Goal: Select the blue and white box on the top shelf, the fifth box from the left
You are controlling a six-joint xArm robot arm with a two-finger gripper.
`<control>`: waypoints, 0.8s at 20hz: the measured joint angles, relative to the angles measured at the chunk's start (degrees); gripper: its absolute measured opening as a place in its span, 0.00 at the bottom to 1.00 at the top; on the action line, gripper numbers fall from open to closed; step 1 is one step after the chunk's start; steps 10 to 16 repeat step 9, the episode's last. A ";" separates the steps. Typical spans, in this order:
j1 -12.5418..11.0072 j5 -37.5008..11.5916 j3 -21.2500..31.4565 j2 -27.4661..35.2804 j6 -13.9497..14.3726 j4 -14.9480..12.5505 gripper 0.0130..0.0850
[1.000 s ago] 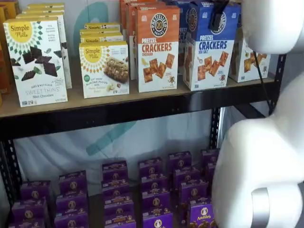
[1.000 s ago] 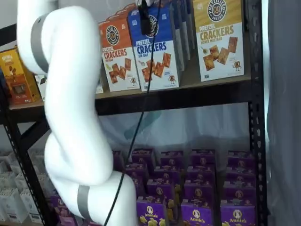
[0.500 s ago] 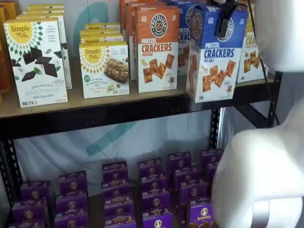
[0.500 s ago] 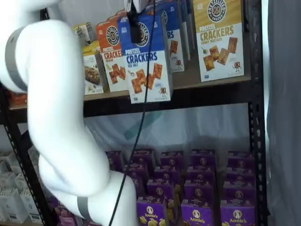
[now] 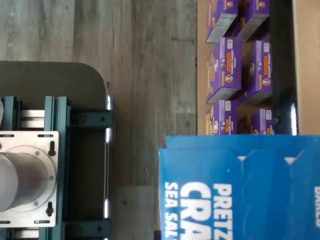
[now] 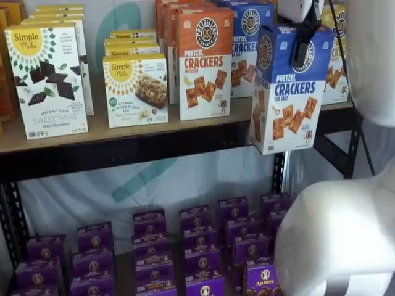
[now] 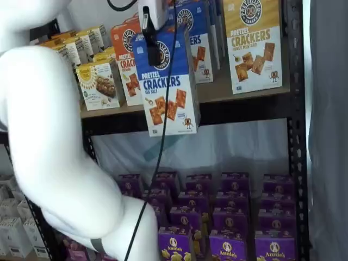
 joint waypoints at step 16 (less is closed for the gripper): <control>-1.51 -0.99 4.83 -3.12 -1.82 -0.32 0.61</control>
